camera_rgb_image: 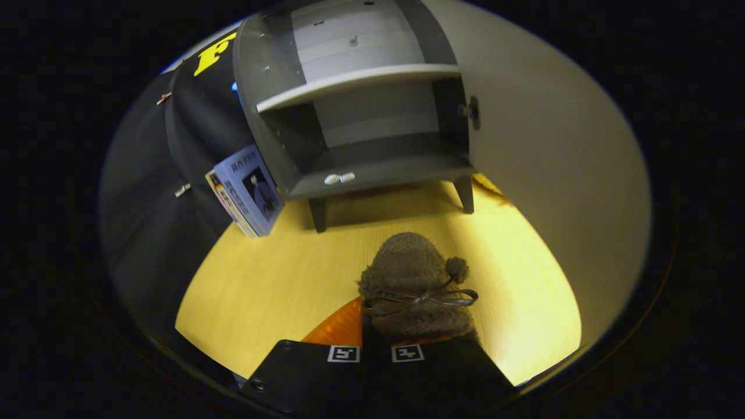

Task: Open the shoe cabinet door, grab the shoes and put them into the shoe cabinet, then close the shoe cabinet door.

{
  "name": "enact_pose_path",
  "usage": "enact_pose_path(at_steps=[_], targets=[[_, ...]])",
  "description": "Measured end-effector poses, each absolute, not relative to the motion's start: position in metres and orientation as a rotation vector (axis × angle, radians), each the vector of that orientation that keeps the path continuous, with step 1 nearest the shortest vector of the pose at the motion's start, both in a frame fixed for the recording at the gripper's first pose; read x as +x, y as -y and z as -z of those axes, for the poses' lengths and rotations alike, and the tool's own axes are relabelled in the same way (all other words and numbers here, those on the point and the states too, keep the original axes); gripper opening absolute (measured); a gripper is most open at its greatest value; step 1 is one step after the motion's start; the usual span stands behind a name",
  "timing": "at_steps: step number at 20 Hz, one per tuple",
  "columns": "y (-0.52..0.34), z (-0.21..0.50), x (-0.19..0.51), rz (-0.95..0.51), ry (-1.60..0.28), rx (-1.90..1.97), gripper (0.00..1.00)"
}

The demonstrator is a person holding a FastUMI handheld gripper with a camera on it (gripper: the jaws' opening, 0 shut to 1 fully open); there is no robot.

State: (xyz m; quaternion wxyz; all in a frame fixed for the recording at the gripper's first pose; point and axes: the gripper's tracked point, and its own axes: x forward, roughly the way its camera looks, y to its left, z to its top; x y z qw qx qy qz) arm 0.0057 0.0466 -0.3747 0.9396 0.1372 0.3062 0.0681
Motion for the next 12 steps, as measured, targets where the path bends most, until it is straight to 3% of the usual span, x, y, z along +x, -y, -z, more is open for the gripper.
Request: enact_pose_path(at_steps=[7,12], targets=[[-0.048,0.238,0.026,-0.171,-0.512,0.217,0.05],[-0.055,0.165,0.083,-0.184,-0.474,0.200,0.05]])
